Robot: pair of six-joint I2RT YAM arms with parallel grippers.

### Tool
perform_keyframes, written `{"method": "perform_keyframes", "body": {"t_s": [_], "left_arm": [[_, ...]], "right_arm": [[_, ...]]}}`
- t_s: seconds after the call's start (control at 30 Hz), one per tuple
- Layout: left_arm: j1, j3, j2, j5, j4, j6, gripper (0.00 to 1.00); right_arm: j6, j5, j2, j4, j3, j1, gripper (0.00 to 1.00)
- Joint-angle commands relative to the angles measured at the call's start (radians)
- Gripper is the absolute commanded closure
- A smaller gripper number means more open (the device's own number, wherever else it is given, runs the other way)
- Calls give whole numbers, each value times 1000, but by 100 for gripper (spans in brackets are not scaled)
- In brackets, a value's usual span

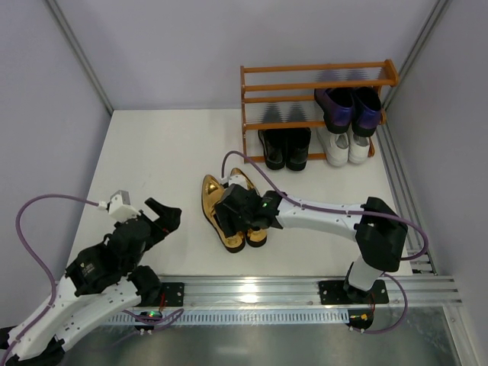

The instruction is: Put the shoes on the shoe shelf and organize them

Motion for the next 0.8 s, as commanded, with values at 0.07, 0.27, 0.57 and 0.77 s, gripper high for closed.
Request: {"method": "perform_keyframes", "body": {"t_s": [0.07,0.27,0.57,0.77], "left_arm": [[0,-9,-16,-30,-8,-18,0],[0,-12,-35,-28,-24,-26,0],[0,-18,-36,-25,-21,-37,0],[0,-18,-39,-28,-30,-40,0]], "right_arm": [[56,3,-1,-22,-10,9,7],[77,4,-25,-42,-71,11,7],[42,43,1,-49,-52,11,7],[-13,-5,64,-35,37,7,33]]}}
